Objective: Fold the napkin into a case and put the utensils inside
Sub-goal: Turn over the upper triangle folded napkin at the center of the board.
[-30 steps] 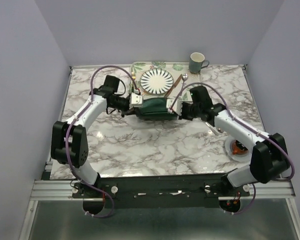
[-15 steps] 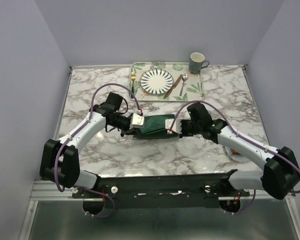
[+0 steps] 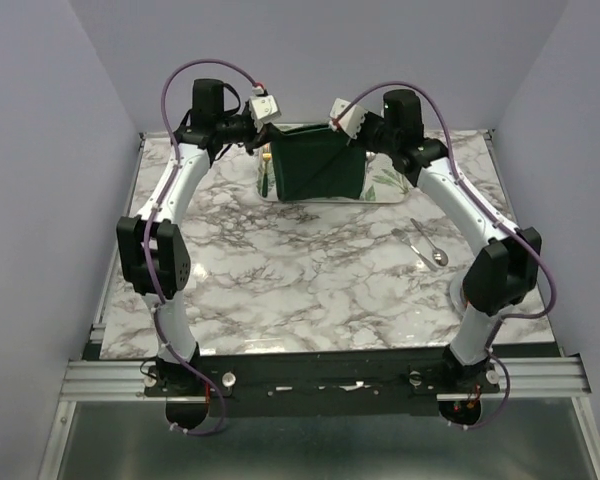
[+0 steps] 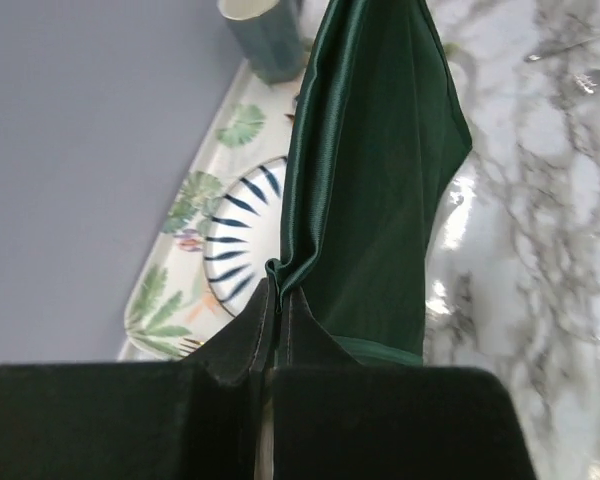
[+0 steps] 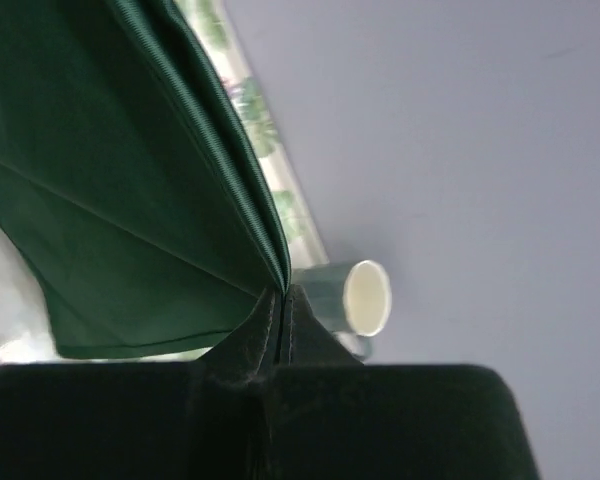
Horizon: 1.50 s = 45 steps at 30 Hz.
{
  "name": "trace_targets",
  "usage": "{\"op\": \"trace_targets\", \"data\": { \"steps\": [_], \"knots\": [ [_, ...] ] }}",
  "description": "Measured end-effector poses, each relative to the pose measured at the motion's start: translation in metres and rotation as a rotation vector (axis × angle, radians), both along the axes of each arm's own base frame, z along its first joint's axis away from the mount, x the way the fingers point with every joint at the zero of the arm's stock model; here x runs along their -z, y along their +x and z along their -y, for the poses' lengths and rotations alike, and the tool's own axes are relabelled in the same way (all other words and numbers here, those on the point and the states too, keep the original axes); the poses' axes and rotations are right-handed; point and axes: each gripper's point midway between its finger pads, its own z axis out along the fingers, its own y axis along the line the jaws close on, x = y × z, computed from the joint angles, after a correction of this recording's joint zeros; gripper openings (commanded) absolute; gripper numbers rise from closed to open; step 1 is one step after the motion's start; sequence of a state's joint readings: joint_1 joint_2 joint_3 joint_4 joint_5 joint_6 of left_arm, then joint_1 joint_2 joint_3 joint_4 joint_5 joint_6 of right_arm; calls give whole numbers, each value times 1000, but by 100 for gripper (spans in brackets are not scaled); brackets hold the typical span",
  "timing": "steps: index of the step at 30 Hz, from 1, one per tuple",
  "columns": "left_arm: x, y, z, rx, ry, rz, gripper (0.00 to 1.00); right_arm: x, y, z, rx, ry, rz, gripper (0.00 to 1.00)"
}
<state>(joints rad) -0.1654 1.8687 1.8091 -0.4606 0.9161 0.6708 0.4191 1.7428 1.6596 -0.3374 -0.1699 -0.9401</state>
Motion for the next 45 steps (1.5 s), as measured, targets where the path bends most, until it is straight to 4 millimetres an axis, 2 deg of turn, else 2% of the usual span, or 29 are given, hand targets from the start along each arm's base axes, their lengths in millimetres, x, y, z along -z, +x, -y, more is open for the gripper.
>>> {"op": "trace_targets", "data": {
  "steps": [1, 4, 8, 11, 12, 14, 16, 18, 19, 21, 22, 28, 31, 33, 36, 40, 45],
  "knots": [
    [-4, 20, 0, -26, -15, 32, 0, -9, 18, 0, 23, 9, 35, 1],
    [-7, 59, -2, -89, -55, 88, 0, -18, 55, 3, 73, 13, 98, 1],
    [-6, 94, -4, -142, -93, 168, 0, -18, 86, 2, 114, 5, 181, 1],
    [0, 102, -3, -142, -100, 208, 0, -7, 99, 4, 135, -17, 218, 1],
    [13, 101, -3, -136, -92, 209, 0, -2, 100, 4, 135, -23, 222, 1],
    [32, 95, -3, -119, -75, 197, 0, 28, 93, 6, 125, -50, 206, 1],
    [67, 76, -1, -86, -46, 142, 0, 57, 83, 7, 109, -77, 166, 1],
    [97, 55, 0, -46, -16, 88, 0, 93, 62, 9, 83, -109, 103, 1],
    [106, 47, 1, -29, -3, 73, 0, 109, 49, 10, 65, -123, 70, 0],
    [128, 17, 0, 20, 37, 27, 0, 131, 25, 9, 31, -137, 23, 1],
    [133, 4, 0, 43, 55, 19, 0, 138, 11, 8, 13, -143, 2, 0],
    [132, -49, -6, 151, 147, 59, 0, 139, -48, 0, -75, -142, -5, 1],
    [138, -75, -8, 208, 194, 67, 0, 149, -72, -4, -112, -157, -22, 1],
    [153, -95, -8, 254, 232, 52, 0, 165, -90, -6, -137, -176, -59, 1],
    [186, -134, -9, 327, 304, -19, 0, 192, -116, -9, -177, -211, -123, 1],
    [213, -173, -9, 393, 355, -92, 0, 216, -147, -12, -224, -242, -197, 1],
    [225, -209, -13, 445, 416, -112, 0, 230, -184, -16, -282, -259, -246, 1]
  ]
}}
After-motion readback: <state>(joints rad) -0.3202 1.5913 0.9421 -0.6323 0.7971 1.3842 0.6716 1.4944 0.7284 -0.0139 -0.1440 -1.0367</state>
